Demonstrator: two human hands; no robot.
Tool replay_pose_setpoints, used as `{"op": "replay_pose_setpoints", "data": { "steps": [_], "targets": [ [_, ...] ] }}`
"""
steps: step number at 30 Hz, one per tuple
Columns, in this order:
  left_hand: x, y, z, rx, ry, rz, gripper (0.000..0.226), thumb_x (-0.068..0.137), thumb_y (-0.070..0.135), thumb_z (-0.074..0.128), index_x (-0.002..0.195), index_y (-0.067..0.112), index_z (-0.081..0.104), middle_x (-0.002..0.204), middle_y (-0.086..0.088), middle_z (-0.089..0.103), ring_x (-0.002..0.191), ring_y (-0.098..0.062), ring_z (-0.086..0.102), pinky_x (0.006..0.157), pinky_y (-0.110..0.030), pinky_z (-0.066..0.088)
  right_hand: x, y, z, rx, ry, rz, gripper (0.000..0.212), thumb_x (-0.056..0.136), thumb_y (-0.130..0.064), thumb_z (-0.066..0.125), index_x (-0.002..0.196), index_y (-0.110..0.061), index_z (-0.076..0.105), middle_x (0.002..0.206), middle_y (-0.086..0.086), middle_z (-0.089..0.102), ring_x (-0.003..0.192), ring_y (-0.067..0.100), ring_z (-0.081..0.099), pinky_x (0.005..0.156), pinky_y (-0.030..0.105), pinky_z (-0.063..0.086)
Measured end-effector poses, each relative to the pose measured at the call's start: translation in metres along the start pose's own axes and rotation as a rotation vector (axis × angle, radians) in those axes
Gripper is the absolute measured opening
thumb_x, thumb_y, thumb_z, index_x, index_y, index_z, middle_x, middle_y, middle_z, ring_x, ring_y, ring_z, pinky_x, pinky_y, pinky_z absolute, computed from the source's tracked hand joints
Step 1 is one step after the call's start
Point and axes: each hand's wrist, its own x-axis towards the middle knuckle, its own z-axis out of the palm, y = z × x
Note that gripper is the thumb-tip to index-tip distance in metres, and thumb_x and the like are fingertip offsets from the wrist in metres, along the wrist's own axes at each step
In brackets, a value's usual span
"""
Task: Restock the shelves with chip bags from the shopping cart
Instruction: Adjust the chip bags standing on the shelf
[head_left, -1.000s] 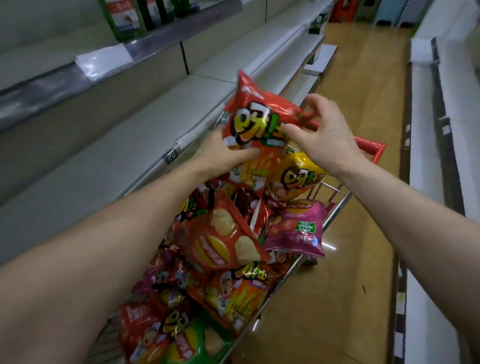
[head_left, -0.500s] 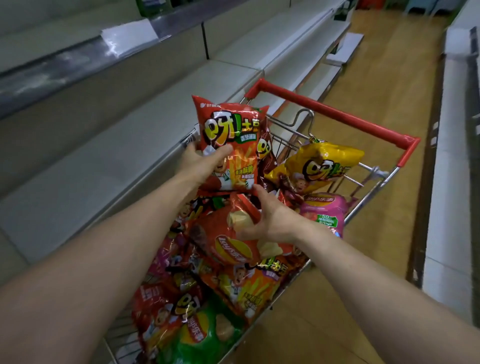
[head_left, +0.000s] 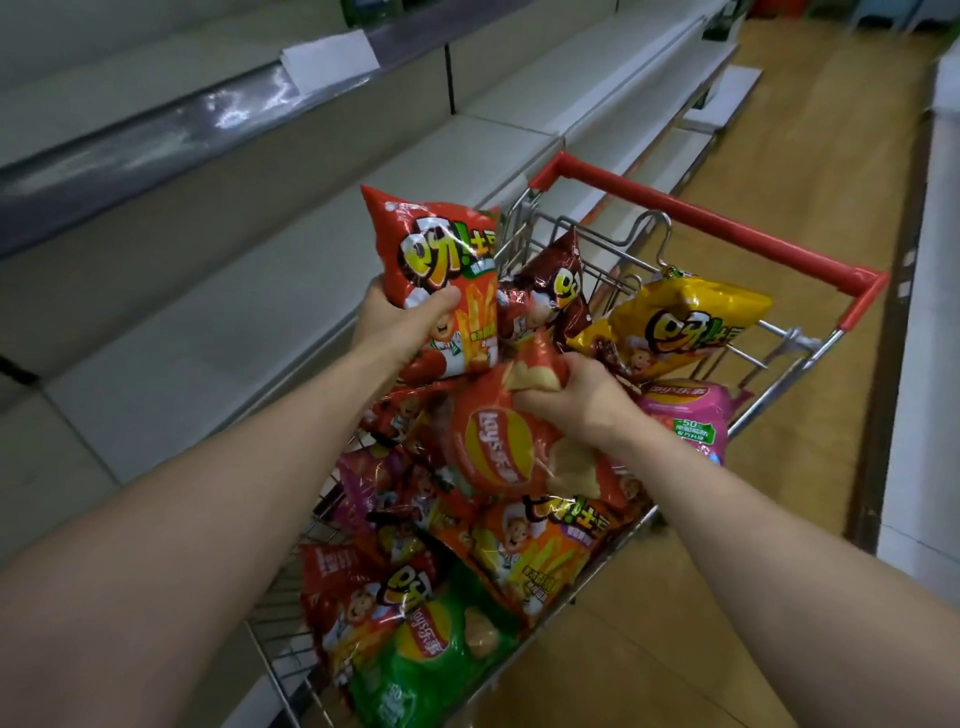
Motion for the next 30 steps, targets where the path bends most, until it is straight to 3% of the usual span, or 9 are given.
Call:
{"op": "replay_pose_setpoints", "data": {
  "steps": [4,8,12,15,19,22,24,27,30],
  "targets": [
    [0.003,0.016,-0.014,-0.052,0.206,0.022,0.052,0.071,0.042,0.079,0.113,0.022,0.057,0.106,0.005,0.066,0.095,-0.016,0.064,0.088,-0.032,0.051,-0.013,-0.009,-0.033,0.273,0.148,0.053,0.024,0.081,-0.028,0.075,0.096,-0.023,0.057,0.098,0.006,0.069,0.086,0.024,0.07,0.081,0.04,0.059],
    [-0.003,0.044,-0.023,-0.124,0.245,0.093,0.056,0.075,0.042,0.077,0.122,0.021,0.055,0.106,0.007,0.063,0.095,-0.014,0.061,0.084,-0.027,0.046,-0.029,-0.011,-0.061,0.413,0.351,0.057,0.03,0.08,-0.023,0.075,0.106,-0.017,0.06,0.1,0.008,0.07,0.08,0.021,0.07,0.067,0.032,0.057],
    [-0.019,0.078,-0.013,-0.19,0.121,0.17,0.053,0.077,0.039,0.078,0.123,0.02,0.058,0.108,0.006,0.066,0.095,-0.013,0.064,0.084,-0.028,0.05,-0.051,-0.02,-0.089,0.497,0.533,0.018,0.043,0.079,-0.024,0.077,0.117,-0.013,0.06,0.106,0.009,0.07,0.091,0.026,0.069,0.086,0.044,0.056],
    [-0.037,0.11,0.004,-0.204,-0.022,0.249,0.053,0.078,0.041,0.077,0.124,0.022,0.058,0.112,0.005,0.067,0.098,-0.014,0.065,0.086,-0.031,0.052,-0.072,-0.031,-0.111,0.544,0.676,-0.029,0.049,0.077,-0.029,0.079,0.119,-0.013,0.059,0.107,0.008,0.069,0.093,0.026,0.069,0.089,0.046,0.055],
    [-0.064,0.156,0.028,-0.257,-0.145,0.343,0.045,0.078,0.042,0.077,0.115,0.025,0.06,0.108,0.008,0.067,0.098,-0.015,0.064,0.091,-0.034,0.051,-0.112,-0.047,-0.146,0.593,0.851,-0.102,0.052,0.08,-0.031,0.078,0.123,-0.014,0.054,0.107,0.005,0.068,0.091,0.023,0.068,0.086,0.045,0.056],
    [-0.088,0.19,0.049,-0.283,-0.255,0.375,0.035,0.078,0.041,0.078,0.104,0.03,0.058,0.105,0.007,0.067,0.099,-0.017,0.064,0.094,-0.04,0.051,-0.15,-0.059,-0.175,0.578,0.97,-0.169,0.053,0.082,-0.03,0.076,0.126,-0.012,0.052,0.109,0.003,0.067,0.082,0.014,0.067,0.07,0.031,0.056],
    [-0.107,0.212,0.065,-0.31,-0.322,0.418,0.028,0.08,0.037,0.076,0.098,0.03,0.056,0.098,0.009,0.065,0.094,-0.015,0.064,0.088,-0.037,0.052,-0.175,-0.065,-0.195,0.548,1.065,-0.22,0.051,0.082,-0.028,0.076,0.125,-0.014,0.053,0.109,0.002,0.066,0.084,0.014,0.066,0.075,0.033,0.056],
    [-0.136,0.245,0.092,-0.33,-0.415,0.468,0.038,0.08,0.04,0.075,0.109,0.029,0.053,0.098,0.012,0.062,0.092,-0.011,0.063,0.081,-0.031,0.052,-0.21,-0.072,-0.229,0.523,1.175,-0.271,0.052,0.083,-0.029,0.076,0.127,-0.016,0.052,0.111,0.003,0.065,0.089,0.018,0.066,0.078,0.035,0.057],
    [-0.163,0.277,0.122,-0.341,-0.505,0.505,0.059,0.075,0.045,0.078,0.124,0.024,0.052,0.112,0.007,0.064,0.101,-0.018,0.064,0.093,-0.042,0.051,-0.24,-0.074,-0.264,0.51,1.276,-0.311,0.054,0.084,-0.031,0.074,0.13,-0.015,0.051,0.112,0.003,0.065,0.089,0.018,0.066,0.072,0.03,0.055]
  ]
}}
